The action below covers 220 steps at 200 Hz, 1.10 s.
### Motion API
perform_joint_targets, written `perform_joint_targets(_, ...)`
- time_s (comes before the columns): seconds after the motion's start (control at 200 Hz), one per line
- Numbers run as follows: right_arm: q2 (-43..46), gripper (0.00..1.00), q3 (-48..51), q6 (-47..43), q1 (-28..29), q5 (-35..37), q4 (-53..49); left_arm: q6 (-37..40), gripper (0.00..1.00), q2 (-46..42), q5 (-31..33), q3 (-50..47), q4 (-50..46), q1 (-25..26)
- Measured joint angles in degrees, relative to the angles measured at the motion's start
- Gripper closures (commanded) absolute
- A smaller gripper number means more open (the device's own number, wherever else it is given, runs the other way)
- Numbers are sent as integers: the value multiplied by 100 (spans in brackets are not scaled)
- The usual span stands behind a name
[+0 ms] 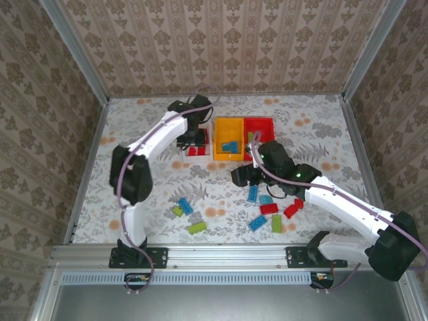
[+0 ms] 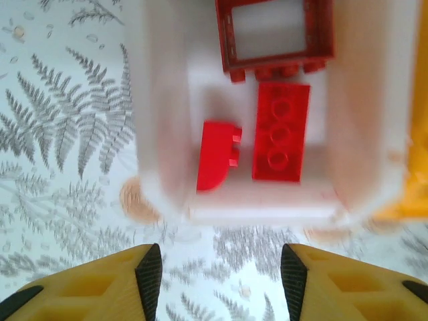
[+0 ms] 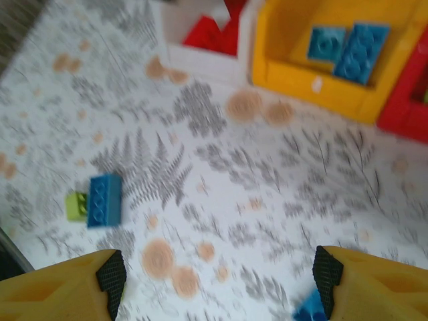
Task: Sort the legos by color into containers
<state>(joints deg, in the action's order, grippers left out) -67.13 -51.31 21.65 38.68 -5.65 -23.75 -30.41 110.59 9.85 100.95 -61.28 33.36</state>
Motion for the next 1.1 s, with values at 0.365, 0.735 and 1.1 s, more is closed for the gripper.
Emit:
perform_joint_targets(0.365,-94,29,105,2079,76,461,-3038,1095,40,-2463,-2061,-2450,1355,1045)
perform_joint_targets(0.735,-219,38,1130,3215,-96,420,-3095,1615,36,-3624,-2977,-3567,1954,1624)
perform_joint_targets(1.1,-693,40,1458,3274,-382,227,-2583,1613,36,-3543,-2983,-3567,2295,1672)
